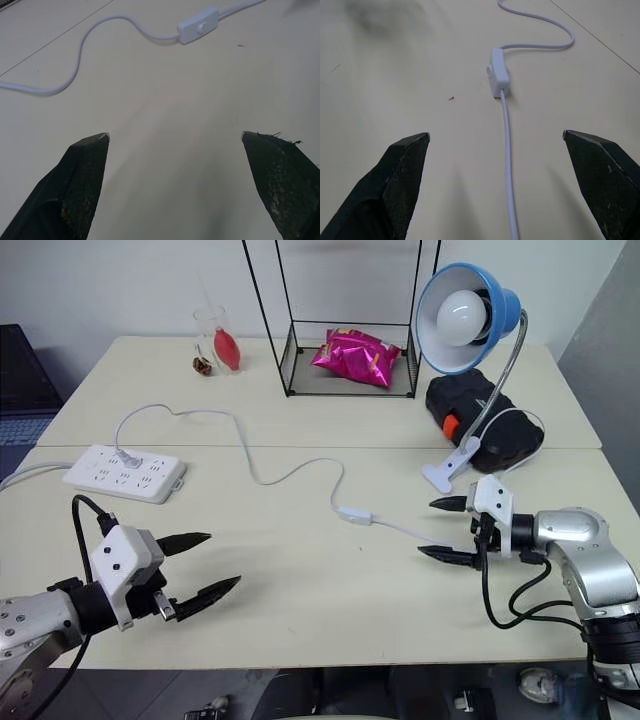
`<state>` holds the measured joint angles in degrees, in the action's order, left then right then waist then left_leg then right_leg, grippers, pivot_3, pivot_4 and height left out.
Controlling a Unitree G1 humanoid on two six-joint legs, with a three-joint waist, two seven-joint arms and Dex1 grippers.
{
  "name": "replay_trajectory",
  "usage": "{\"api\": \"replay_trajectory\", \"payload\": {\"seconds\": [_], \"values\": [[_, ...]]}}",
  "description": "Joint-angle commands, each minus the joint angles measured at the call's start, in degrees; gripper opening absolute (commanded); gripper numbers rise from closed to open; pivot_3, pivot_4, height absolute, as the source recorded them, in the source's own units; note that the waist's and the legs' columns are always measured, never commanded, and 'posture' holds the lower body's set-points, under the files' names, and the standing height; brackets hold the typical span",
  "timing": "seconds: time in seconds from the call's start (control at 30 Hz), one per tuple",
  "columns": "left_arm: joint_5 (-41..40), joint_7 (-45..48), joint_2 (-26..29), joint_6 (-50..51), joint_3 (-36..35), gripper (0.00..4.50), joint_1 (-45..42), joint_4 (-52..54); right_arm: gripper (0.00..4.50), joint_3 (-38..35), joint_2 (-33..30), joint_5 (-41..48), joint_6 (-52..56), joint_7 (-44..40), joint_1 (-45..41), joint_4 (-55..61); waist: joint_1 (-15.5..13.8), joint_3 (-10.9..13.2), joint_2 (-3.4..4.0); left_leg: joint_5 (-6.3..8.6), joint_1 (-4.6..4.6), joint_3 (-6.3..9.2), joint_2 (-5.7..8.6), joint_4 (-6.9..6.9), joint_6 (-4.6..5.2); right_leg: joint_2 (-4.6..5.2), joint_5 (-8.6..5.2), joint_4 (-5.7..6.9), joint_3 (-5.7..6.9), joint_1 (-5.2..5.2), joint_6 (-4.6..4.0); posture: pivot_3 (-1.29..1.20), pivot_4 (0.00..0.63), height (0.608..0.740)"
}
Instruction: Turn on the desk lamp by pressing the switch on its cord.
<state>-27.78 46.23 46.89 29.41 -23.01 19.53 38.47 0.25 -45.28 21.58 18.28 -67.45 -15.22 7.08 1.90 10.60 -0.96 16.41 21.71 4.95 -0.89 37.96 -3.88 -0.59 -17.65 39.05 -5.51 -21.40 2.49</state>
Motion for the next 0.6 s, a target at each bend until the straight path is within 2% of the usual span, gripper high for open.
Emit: {"api": "replay_trajectory", "payload": {"seconds": [0.03,0.2,0.27,0.37,0.6], "values": [[-0.7,-0.4,-0.4,-1.1,-2.0,4.41,-0.9,1.5,4.5,-0.4,-0.1,0.9,0.2,-0.2,-1.9,1.2,0.0,0.0,0.0,0.0,0.0,0.0,0.0,0.0,0.0,0.0,0.0,0.0,0.0,0.0,0.0,0.0,0.15,0.74],[2.6,-1.9,-0.3,-1.7,-1.6,4.41,0.5,2.3,4.5,-0.1,0.0,0.8,0.1,-0.3,-2.3,0.9,0.0,0.0,0.0,0.0,0.0,0.01,0.0,0.0,0.0,0.0,0.0,0.0,0.01,0.0,0.0,0.0,0.15,0.74],[4.7,-3.1,-2.3,-7.0,-1.3,4.41,-1.3,2.4,4.5,0.0,-0.1,0.8,0.1,-0.4,-2.0,1.2,0.0,0.0,0.0,0.0,0.02,0.02,0.01,0.0,0.0,0.0,0.0,-0.01,0.01,0.0,0.0,0.0,0.15,0.74],[4.2,-4.3,-2.7,-5.4,-0.6,4.41,-3.4,2.7,4.5,0.6,0.1,0.5,-0.1,-0.4,-2.2,0.8,-0.1,0.0,-0.01,0.0,0.02,0.02,0.01,0.01,0.0,0.05,0.0,-0.01,0.02,0.0,0.0,0.0,0.15,0.74],[0.3,0.1,-1.8,-4.9,-1.8,4.41,-3.4,1.8,4.5,1.5,0.3,0.4,-0.2,-1.2,-4.7,-0.5,0.1,0.0,0.01,0.0,0.01,-0.03,0.02,0.0,0.0,0.05,0.0,-0.01,0.0,-0.03,0.0,0.0,0.15,0.74]]}}
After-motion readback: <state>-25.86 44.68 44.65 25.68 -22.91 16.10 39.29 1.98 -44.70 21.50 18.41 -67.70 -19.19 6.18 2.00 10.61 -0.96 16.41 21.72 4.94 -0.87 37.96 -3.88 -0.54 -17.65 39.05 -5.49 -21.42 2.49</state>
